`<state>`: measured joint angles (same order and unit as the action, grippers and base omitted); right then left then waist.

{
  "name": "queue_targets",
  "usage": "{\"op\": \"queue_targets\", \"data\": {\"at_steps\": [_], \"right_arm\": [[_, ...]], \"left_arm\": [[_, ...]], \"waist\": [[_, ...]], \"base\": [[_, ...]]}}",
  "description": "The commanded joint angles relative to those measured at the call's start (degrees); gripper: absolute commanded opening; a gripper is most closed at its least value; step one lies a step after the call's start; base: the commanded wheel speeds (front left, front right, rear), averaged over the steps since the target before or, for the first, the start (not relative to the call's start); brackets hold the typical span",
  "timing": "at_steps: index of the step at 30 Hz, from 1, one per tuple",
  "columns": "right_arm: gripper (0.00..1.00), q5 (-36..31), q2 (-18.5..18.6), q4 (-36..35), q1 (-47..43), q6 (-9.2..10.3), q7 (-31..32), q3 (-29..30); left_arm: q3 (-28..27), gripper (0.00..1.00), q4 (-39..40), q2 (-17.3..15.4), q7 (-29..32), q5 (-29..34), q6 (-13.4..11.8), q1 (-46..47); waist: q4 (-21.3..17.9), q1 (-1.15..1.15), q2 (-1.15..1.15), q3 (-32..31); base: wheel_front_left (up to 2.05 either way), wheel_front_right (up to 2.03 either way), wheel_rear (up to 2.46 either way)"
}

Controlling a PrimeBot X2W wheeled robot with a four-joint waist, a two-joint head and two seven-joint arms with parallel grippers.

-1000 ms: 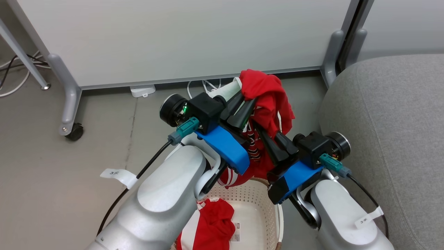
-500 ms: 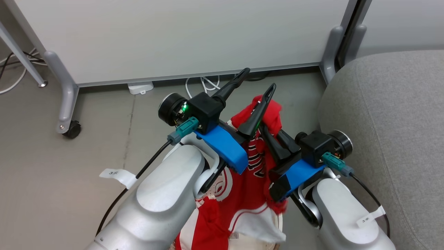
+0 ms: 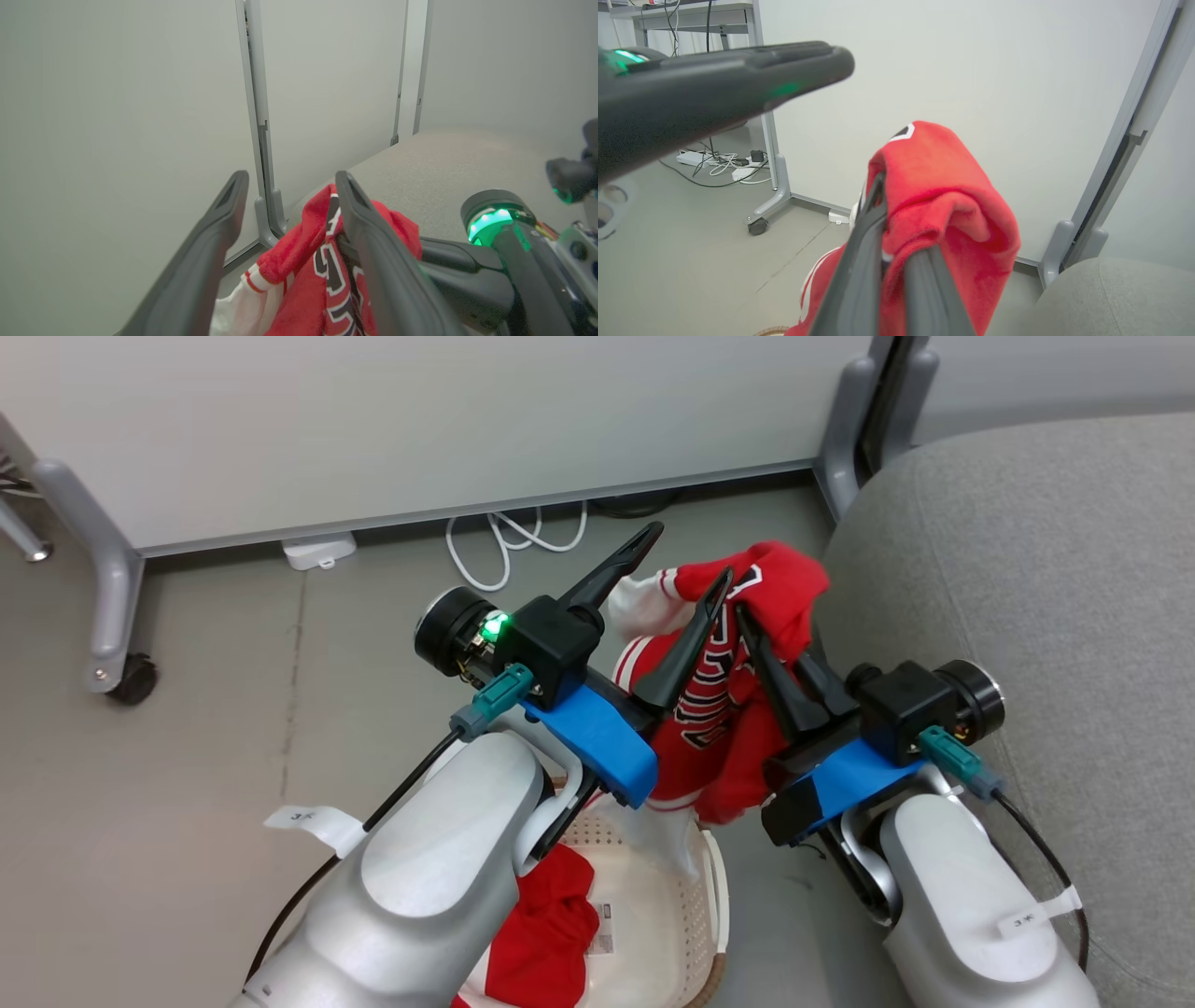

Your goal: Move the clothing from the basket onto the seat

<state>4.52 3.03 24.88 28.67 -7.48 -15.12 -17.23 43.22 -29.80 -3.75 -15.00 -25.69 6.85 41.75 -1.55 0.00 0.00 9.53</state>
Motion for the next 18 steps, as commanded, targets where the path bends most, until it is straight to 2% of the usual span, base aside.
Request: {"op": "queue_targets", "data": {"at_steps": [1,18], "right_arm": [[0.0,-0.5,0.3,-0.6,-0.7,-0.03,-0.1,0.5],[0.0,-0.9,2.7,-6.7,-3.4,-0.03,-0.1,6.9]], "left_arm": [[-0.1,1.0,0.1,-0.4,-0.3,0.3,-0.1,-0.5],[0.8,1.0,0.4,-0.7,-0.3,3.7,0.1,-1.5]], "waist": [[-0.9,0.0,0.0,0.7],[-9.1,0.0,0.0,4.6]], "base": [[0.0,0.0,0.0],[0.0,0.0,0.0]]}}
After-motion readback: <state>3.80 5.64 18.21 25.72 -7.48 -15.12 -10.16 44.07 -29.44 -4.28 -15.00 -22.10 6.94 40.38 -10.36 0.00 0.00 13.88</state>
